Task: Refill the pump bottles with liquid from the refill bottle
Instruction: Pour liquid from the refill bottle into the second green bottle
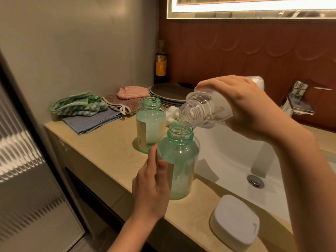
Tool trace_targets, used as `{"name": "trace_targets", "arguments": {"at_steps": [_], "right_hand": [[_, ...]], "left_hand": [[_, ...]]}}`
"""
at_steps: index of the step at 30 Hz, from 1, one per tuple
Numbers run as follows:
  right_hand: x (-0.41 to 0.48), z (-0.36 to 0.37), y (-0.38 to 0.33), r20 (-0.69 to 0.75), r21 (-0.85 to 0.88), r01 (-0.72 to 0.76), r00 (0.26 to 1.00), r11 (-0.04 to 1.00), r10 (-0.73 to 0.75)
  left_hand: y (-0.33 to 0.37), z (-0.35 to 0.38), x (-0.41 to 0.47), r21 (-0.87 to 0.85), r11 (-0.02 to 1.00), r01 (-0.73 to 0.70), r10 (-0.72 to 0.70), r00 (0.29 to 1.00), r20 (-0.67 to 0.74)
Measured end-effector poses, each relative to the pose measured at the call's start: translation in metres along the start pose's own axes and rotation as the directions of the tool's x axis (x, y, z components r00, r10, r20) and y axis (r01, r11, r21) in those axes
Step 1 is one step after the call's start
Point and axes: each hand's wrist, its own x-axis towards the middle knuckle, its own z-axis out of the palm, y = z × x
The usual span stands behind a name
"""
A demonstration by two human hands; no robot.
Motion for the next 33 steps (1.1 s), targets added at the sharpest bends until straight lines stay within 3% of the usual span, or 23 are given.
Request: {"name": "trace_targets", "arguments": {"at_steps": [22,33], "right_hand": [[-0.0003,-0.0018,-0.0007,0.01,0.008,-0.001,1.0,1.0,0.001],[-0.0004,-0.0017,-0.0007,0.013,0.006,-0.003,1.0,1.0,0.003]], "left_hand": [[-0.0012,-0.0006,0.0003,0.021,1.0,0.011,-0.011,1.0,0.0],[-0.0035,0.001,-0.0018,0.049,0.997,-0.067,0.07,0.996,-0.063]]}}
